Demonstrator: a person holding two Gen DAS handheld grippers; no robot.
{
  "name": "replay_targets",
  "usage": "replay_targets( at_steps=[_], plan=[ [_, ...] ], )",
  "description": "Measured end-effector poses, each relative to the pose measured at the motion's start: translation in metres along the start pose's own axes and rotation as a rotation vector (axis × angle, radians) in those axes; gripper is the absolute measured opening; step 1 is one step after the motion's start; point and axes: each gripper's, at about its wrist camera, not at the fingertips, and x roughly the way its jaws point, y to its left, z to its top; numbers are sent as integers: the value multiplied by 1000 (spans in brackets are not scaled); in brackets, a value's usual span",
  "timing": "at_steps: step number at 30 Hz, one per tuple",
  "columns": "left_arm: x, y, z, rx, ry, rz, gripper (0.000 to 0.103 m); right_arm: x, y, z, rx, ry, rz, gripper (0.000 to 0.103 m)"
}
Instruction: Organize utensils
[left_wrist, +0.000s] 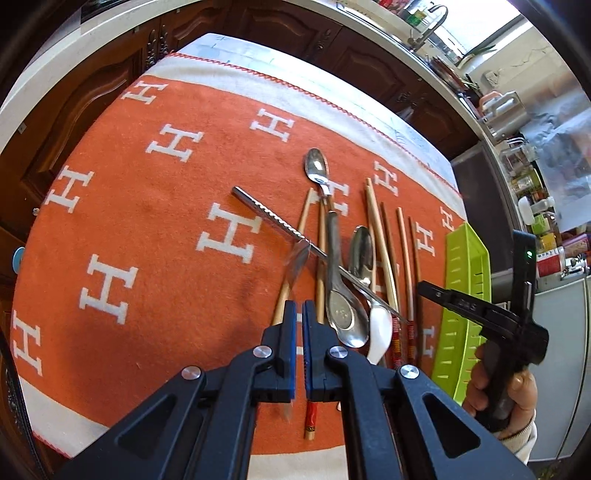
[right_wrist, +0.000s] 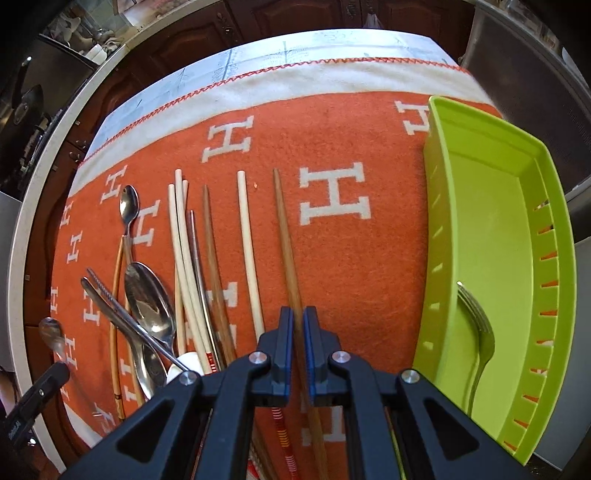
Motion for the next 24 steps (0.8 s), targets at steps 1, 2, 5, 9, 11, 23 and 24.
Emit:
replay_targets(
  at_steps=[1, 2, 5, 9, 11, 23, 24],
  plan=[
    [-1, -2, -1, 6, -1, -4, 1, 0, 1, 0, -4, 2, -2, 9],
    [0, -5, -1, 13, -3, -5, 1, 1, 3, 0, -17, 2, -12, 9],
    [1, -14, -1, 36, -10, 9, 0, 2, 7, -1, -49, -3, -27, 9],
    [4, -16, -6, 35, -6, 17, 0, 3, 8, 0, -54, -13, -19, 7],
    [6, -13, -9, 27, 1, 19, 0, 3, 8, 0, -46, -21, -9, 6],
    [16, -7, -24, 44, 24, 83, 0, -59, -33, -31, 83, -100, 229, 6],
    [17, -7, -25, 45, 31, 85, 0, -66, -35, -34, 89, -108, 244, 6]
  ],
)
